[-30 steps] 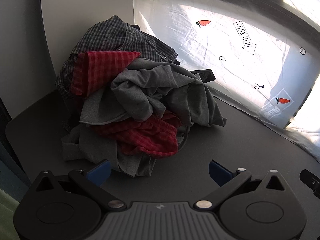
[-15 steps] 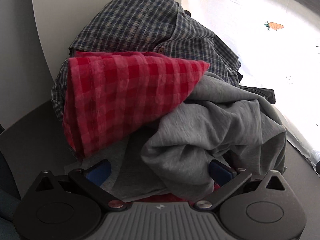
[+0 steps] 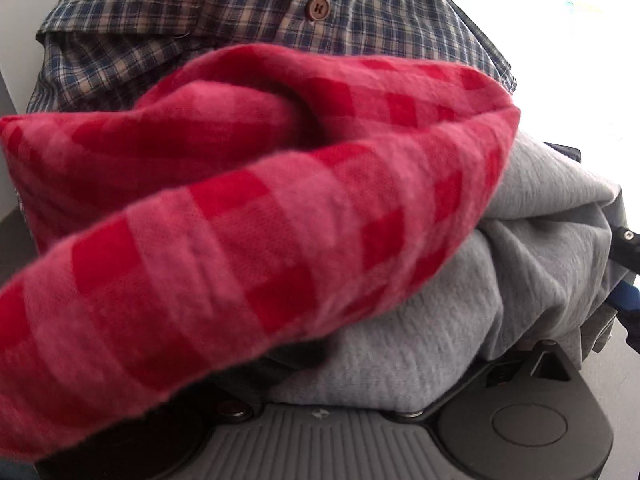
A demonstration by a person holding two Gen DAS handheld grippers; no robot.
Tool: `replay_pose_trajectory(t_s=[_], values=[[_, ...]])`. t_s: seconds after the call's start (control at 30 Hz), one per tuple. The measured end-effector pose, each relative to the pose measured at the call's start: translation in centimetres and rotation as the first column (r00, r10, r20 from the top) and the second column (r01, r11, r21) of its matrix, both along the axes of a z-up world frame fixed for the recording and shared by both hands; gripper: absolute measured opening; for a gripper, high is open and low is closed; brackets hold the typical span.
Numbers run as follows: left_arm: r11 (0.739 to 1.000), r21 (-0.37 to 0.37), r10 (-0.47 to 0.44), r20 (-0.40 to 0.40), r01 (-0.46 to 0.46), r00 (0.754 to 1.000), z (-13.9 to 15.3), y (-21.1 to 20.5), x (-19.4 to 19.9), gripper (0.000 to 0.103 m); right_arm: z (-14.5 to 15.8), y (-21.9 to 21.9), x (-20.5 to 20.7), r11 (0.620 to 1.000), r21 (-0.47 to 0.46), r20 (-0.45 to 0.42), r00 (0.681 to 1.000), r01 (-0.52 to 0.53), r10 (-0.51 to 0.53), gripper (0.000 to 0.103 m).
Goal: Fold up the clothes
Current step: 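Move both open tools forward into the heap of clothes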
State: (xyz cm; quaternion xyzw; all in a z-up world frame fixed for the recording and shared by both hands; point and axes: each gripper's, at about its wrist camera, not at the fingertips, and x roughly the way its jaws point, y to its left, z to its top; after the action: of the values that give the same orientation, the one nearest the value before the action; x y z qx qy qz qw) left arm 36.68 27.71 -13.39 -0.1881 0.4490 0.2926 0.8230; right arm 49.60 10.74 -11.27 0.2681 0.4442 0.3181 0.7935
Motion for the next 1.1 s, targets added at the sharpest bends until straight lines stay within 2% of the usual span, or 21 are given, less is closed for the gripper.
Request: replay_pose_trajectory(t_s=[0.03,0.1,0.2,0.27,0.3,0.47,0.67,0.73,0.8,0.87,0.97,1.03,1.07,1.1], values=[[1.0,0.002,-0.003,0.001,0.003,1.0,0.1,-0.1,-0.1,0.103,-0.3,0.2,0.0,1.0,0.008,-0.007,1.0,-0.001,0.001,0.008],[1.0,0.006,-0.008,0.003,0.008,1.0,0.5,-0.2,-0.5,0.103,0.5,0.0,-1.1,0.999,-0.042,0.112,0.994,0.0,0.005,0.005],[1.0,0.019,-0.013,0.009,0.013,1.0,1.3,-0.8,-1.3,0.103,2.7,-1.2,-3.1,0.992,-0.116,0.303,0.953,0.045,-0.008,0.004],[0.999,0.036,-0.013,0.014,0.013,1.0,2.1,-1.6,-2.0,0.103,4.3,-2.5,-4.6,0.982,-0.159,0.423,0.906,0.1,-0.024,0.004],[0.999,0.044,-0.014,0.019,0.013,1.0,2.6,-2.1,-2.4,0.103,5.3,-3.3,-5.2,0.973,-0.181,0.488,0.872,0.141,-0.036,0.004],[0.998,0.058,-0.032,0.055,0.029,0.998,4.8,-5.1,-4.5,0.103,8.9,-8.3,-6.8,0.949,-0.158,0.631,0.767,0.274,-0.117,0.004],[0.993,0.073,-0.096,0.103,0.088,0.99,7.1,-11.2,-6.4,0.103,14.1,-16.0,-10.7,0.891,-0.093,0.795,0.572,0.445,-0.203,0.004],[0.992,0.084,-0.108,0.111,0.099,0.988,7.5,-13.3,-6.7,0.103,15.7,-18.8,-12.1,0.858,-0.076,0.84,0.496,0.508,-0.219,0.004],[0.991,0.088,-0.111,0.115,0.101,0.987,7.5,-15.2,-7.2,0.103,17.2,-22.0,-13.5,0.825,-0.057,0.87,0.434,0.562,-0.235,0.004],[0.991,0.085,-0.114,0.118,0.104,0.987,7.5,-17.0,-7.8,0.103,18.1,-25.2,-14.6,0.787,-0.041,0.884,0.39,0.616,-0.259,0.004],[0.99,0.076,-0.124,0.123,0.116,0.985,7.4,-19.1,-8.8,0.103,18.6,-30.6,-16.3,0.699,-0.03,0.891,0.336,0.715,-0.305,0.004],[0.989,0.071,-0.135,0.127,0.126,0.983,6.4,-20.0,-9.4,0.103,17.9,-33.7,-16.9,0.625,-0.072,0.9,0.322,0.777,-0.296,0.004],[0.989,0.067,-0.141,0.127,0.134,0.982,6.1,-20.6,-9.7,0.103,17.3,-34.9,-17.0,0.598,-0.096,0.899,0.327,0.796,-0.29,0.004],[0.988,0.064,-0.146,0.126,0.139,0.981,5.9,-21.1,-9.9,0.103,16.1,-36.7,-17.0,0.553,-0.142,0.892,0.348,0.821,-0.288,0.004]])
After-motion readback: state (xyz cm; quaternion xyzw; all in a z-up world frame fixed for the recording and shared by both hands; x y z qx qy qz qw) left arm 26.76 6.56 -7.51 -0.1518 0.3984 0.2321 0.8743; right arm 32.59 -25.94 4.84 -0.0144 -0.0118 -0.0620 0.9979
